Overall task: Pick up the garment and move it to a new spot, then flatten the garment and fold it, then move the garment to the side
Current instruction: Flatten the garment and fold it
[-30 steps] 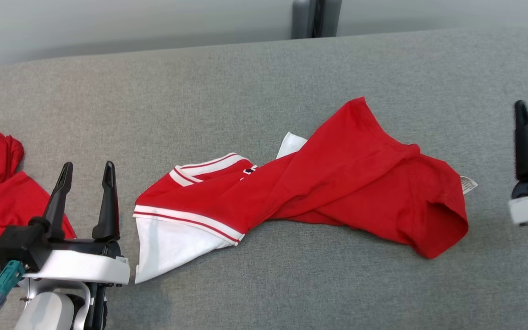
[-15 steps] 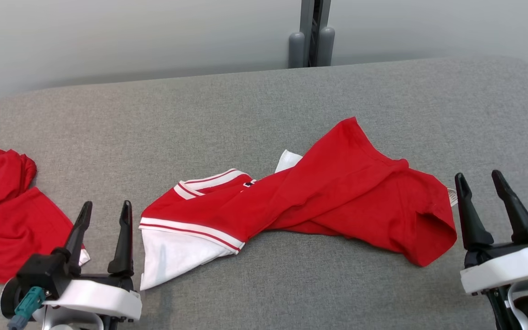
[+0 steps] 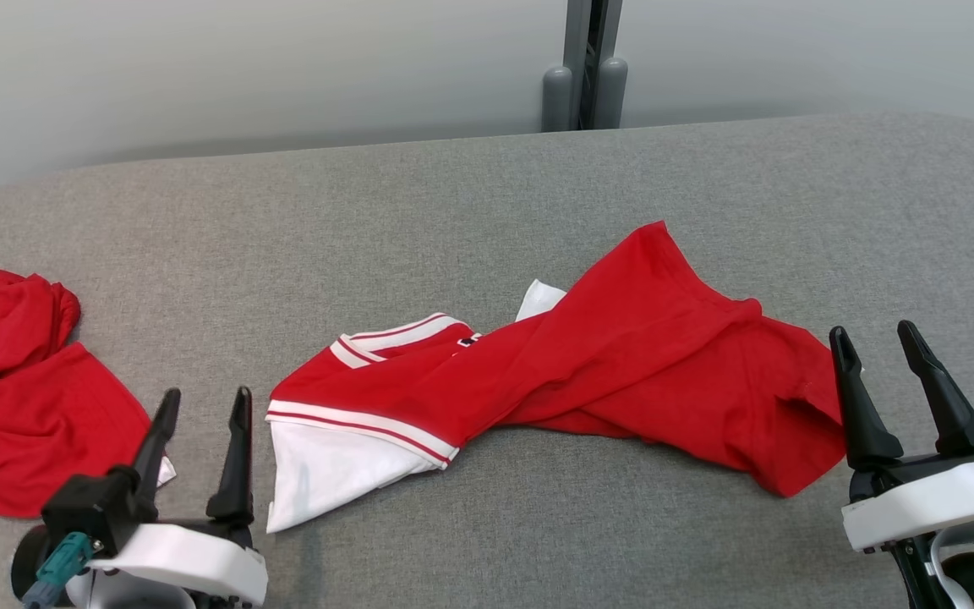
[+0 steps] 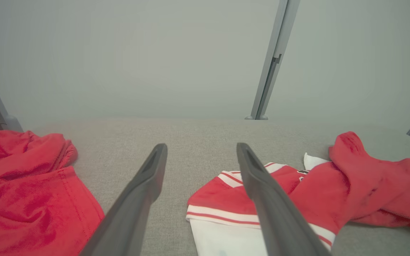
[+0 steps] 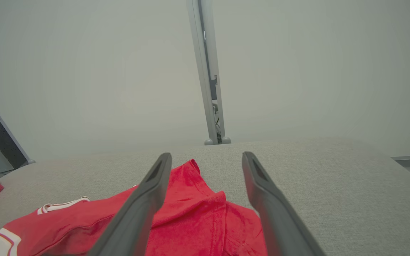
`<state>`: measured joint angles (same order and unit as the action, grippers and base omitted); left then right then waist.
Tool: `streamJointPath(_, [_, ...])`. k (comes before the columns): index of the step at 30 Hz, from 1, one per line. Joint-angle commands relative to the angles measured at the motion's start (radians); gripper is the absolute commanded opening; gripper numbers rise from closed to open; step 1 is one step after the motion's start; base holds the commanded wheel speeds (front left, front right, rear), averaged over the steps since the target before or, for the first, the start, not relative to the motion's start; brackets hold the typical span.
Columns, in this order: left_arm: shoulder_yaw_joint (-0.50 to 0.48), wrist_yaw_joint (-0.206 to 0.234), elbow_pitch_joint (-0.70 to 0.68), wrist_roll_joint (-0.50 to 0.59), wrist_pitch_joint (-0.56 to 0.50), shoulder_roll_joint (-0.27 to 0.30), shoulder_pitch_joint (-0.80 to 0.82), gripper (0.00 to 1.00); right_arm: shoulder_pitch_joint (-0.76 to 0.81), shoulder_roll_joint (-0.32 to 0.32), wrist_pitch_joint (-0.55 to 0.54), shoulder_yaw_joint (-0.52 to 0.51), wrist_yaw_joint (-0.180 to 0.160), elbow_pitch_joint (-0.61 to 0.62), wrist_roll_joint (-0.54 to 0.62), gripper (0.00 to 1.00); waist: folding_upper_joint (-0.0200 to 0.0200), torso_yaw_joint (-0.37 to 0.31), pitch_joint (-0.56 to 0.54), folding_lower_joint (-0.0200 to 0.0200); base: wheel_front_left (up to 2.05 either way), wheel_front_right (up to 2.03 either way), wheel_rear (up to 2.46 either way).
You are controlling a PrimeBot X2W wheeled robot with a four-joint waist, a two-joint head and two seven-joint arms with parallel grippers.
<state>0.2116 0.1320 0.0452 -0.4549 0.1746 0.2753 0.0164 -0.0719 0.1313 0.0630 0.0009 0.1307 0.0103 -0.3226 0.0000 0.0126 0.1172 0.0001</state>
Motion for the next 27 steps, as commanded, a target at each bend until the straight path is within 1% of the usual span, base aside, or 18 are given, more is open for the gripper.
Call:
streamJointPath(1, [0.006, -0.006, 0.006, -0.011, -0.012, 0.004, -0.017, 1.00, 0.010, 0.001, 0.001, -0.005, 0.000, 0.003, 0.003, 1.00, 0.0000, 0.001, 0.001, -0.0001, 0.00, 0.00, 0.00])
streamJointPath(5, [0.030, -0.029, 0.032, -0.045, -0.066, -0.002, -0.047, 1.00, 0.014, 0.000, -0.006, 0.001, 0.000, 0.001, 0.000, 1.00, 0.0000, 0.001, 0.006, -0.0001, 0.00, 0.00, 0.00])
streamJointPath(6, [0.030, -0.029, 0.032, -0.045, -0.066, -0.002, -0.047, 1.00, 0.014, 0.000, -0.006, 0.001, 0.000, 0.001, 0.000, 1.00, 0.0000, 0.001, 0.006, -0.0001, 0.00, 0.00, 0.00])
streamJointPath(13, [0.078, -0.098, 0.115, -0.117, -0.164, -0.005, -0.086, 1.00, 0.004, 0.003, -0.008, 0.001, 0.000, -0.002, -0.009, 1.00, 0.0000, 0.004, 0.030, -0.0001, 0.00, 0.00, 0.00])
streamJointPath(16, [0.090, -0.119, 0.151, -0.117, -0.170, 0.004, -0.071, 1.00, -0.001, -0.001, -0.009, -0.002, 0.000, -0.001, -0.010, 1.00, 0.0000, 0.009, 0.040, -0.0001, 0.00, 0.00, 0.00])
streamJointPath(21, [0.107, -0.140, 0.193, -0.089, -0.141, 0.014, -0.027, 1.00, -0.014, -0.002, -0.008, 0.004, 0.000, -0.003, -0.012, 1.00, 0.0000, 0.007, 0.051, -0.0001, 0.00, 0.00, 0.00])
streamJointPath(23, [0.116, -0.156, 0.210, -0.093, -0.141, 0.014, -0.014, 1.00, -0.017, -0.004, -0.008, 0.005, 0.000, -0.005, -0.015, 1.00, 0.0000, 0.005, 0.054, -0.0001, 0.00, 0.00, 0.00])
streamJointPath(24, [0.123, -0.171, 0.216, -0.100, -0.148, 0.013, -0.006, 0.67, -0.018, -0.004, -0.008, 0.005, 0.000, -0.005, -0.016, 1.00, 0.0000, 0.003, 0.054, -0.0001, 0.00, 0.00, 0.00])
streamJointPath(25, [0.128, -0.180, 0.224, -0.106, -0.160, 0.015, 0.000, 0.24, -0.017, -0.004, -0.007, 0.004, 0.000, -0.005, -0.016, 1.00, 0.0000, 0.001, 0.054, -0.0001, 0.00, 0.00, 0.00])
streamJointPath(26, [0.129, -0.186, 0.225, -0.110, -0.165, 0.019, 0.004, 0.00, -0.016, -0.005, -0.006, 0.002, 0.000, -0.005, -0.017, 1.00, 0.0000, 0.000, 0.055, -0.0001, 0.00, 0.00, 0.00])
streamJointPath(27, [0.129, -0.192, 0.220, -0.115, -0.166, 0.022, 0.012, 0.00, -0.015, -0.006, -0.002, -0.001, 0.000, -0.004, -0.017, 1.00, 0.0000, -0.001, 0.056, -0.0001, 0.00, 0.00, 0.00])
